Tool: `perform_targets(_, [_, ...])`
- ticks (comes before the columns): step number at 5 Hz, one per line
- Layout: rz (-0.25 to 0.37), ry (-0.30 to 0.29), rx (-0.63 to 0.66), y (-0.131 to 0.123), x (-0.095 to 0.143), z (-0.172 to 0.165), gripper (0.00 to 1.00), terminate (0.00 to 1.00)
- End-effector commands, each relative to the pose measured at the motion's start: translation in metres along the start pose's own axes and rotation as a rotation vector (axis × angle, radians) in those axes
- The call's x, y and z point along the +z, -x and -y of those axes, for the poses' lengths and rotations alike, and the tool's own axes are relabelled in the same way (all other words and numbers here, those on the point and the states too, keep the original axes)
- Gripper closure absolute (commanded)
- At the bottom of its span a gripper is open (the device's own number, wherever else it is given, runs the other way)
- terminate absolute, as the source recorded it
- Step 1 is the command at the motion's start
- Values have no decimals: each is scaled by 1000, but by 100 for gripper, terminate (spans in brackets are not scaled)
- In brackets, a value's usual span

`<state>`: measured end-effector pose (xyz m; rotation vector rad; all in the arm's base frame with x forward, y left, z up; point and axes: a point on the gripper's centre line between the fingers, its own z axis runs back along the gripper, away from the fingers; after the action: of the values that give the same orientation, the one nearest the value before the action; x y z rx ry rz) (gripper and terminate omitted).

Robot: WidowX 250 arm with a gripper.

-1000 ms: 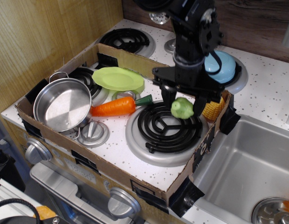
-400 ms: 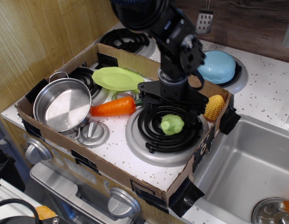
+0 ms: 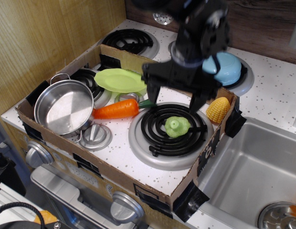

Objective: Take broccoli out of pan

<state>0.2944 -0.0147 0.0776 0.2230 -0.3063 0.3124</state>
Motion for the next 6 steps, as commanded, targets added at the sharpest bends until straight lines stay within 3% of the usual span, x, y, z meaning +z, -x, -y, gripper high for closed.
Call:
perform_targets(1, [54, -13, 66, -24, 52, -6, 0, 0])
perform_targets(2, [44, -57, 84, -18, 50, -8, 0, 0])
perform_targets(6, [44, -57, 84, -18, 50, -8, 0, 0])
